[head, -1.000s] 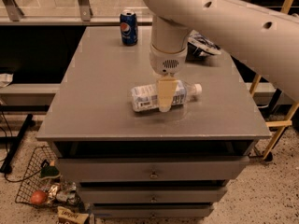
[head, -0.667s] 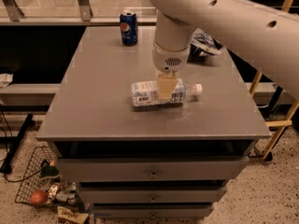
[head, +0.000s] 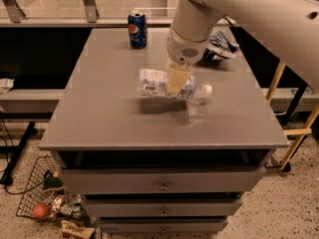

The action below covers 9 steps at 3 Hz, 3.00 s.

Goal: Move blue plastic bottle near pepsi can

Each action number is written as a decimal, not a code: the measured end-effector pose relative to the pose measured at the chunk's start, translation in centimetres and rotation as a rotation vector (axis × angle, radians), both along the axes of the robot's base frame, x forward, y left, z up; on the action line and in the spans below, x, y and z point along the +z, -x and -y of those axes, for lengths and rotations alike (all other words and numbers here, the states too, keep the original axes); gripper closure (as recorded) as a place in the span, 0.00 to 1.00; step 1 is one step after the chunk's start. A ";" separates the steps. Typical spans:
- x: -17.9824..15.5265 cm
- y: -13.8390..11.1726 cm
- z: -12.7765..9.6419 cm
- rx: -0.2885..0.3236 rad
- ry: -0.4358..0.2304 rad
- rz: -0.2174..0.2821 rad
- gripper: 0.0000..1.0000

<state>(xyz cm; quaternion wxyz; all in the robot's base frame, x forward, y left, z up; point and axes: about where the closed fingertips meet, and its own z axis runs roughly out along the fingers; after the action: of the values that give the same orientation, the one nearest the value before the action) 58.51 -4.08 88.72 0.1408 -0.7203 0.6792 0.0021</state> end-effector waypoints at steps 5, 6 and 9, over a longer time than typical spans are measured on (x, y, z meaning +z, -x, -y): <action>8.0 -9.7 -7.6 0.075 0.040 0.513 1.00; 7.1 -12.6 -9.2 0.070 0.052 0.532 1.00; 3.7 -19.9 -7.2 -0.033 0.036 0.465 1.00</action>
Offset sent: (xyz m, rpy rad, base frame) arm 0.0106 -0.0026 0.0359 0.0518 -0.1071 -0.0256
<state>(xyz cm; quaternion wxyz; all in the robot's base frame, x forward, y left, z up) 78.37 3.09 92.42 0.2807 -0.6926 0.6401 -0.1786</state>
